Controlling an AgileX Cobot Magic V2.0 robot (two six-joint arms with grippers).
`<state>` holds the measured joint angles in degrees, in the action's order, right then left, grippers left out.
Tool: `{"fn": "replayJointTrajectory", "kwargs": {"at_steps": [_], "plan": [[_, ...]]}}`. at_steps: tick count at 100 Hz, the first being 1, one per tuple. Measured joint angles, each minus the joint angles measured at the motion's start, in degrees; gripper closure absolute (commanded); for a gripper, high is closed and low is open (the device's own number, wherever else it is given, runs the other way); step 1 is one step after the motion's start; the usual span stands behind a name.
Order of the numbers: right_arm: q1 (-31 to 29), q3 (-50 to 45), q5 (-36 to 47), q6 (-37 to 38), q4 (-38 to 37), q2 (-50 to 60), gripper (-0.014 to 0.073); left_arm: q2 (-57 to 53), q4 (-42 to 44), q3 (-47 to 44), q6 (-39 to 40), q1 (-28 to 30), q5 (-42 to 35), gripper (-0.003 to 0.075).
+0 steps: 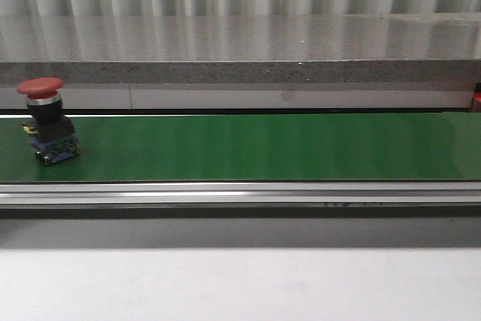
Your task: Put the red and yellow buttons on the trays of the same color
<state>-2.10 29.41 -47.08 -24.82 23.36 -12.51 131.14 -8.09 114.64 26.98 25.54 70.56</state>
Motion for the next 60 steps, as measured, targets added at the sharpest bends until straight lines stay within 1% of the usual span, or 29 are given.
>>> {"fn": "replayJointTrajectory", "kwargs": {"at_steps": [6, 11, 18, 38, 60], "plan": [[0.0, 0.0, 0.0, 0.0, 0.0, 0.0, 0.0661, 0.0, -0.1, 0.3, -0.3, 0.0, 0.0, 0.0468], [0.0, 0.0, 0.0, 0.0, 0.0, 0.0, 0.0661, 0.0, -0.2, 0.6, -0.5, 0.0, 0.0, 0.0512], [0.0, 0.0, 0.0, 0.0, 0.0, 0.0, 0.0661, 0.0, -0.2, 0.9, -0.8, 0.0, 0.0, 0.0549], [0.0, 0.0, 0.0, 0.0, 0.0, 0.0, 0.0661, -0.3, -0.2, 3.7, -3.9, 0.0, 0.0, 0.0554], [0.0, 0.0, 0.0, 0.0, 0.0, 0.0, 0.0661, -4.2, -0.2, 8.3, -11.5, 0.0, 0.2, 0.0554]]}}
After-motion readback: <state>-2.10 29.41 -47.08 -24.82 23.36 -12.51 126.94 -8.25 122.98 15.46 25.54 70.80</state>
